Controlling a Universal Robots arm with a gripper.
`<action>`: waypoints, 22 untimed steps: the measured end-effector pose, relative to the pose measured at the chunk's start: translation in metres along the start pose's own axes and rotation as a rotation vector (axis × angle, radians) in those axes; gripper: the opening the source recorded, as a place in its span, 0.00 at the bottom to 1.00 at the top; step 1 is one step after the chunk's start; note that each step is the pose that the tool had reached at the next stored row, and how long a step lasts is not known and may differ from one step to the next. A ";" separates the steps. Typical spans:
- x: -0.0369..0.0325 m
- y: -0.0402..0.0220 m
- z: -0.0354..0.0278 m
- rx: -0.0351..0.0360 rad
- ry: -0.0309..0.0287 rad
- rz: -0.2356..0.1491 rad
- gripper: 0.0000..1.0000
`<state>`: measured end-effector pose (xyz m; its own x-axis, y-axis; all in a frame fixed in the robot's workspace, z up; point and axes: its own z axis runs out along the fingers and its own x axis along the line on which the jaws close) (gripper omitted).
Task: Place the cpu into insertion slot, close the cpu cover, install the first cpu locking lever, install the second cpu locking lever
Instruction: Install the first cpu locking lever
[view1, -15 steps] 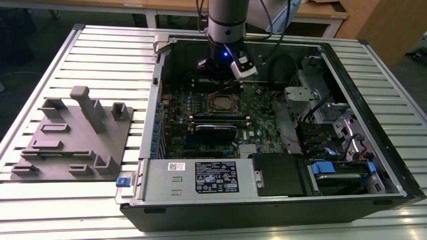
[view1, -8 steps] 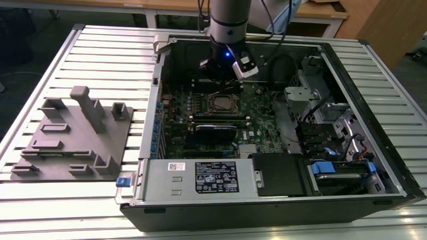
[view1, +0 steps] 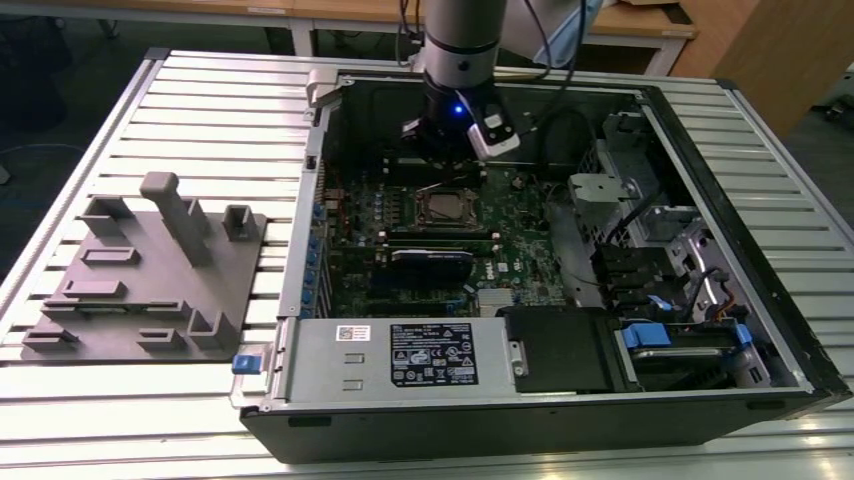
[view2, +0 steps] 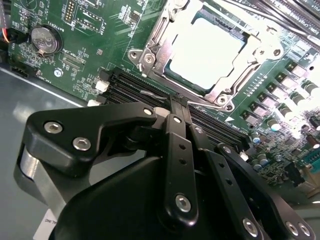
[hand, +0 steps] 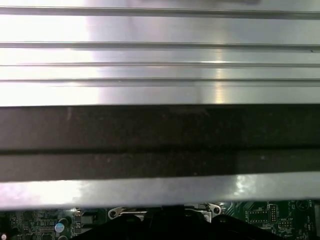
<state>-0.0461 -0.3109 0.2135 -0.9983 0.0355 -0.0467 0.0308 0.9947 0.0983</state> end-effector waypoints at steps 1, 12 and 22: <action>-0.0004 0.0000 0.0001 0.0001 -0.0001 0.001 0.11; -0.0038 0.0013 0.0022 0.0002 0.0000 0.003 0.11; -0.0077 0.0019 0.0050 0.0002 0.0007 0.004 0.11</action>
<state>-0.0380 -0.3088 0.2091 -0.9982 0.0393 -0.0457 0.0346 0.9946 0.0983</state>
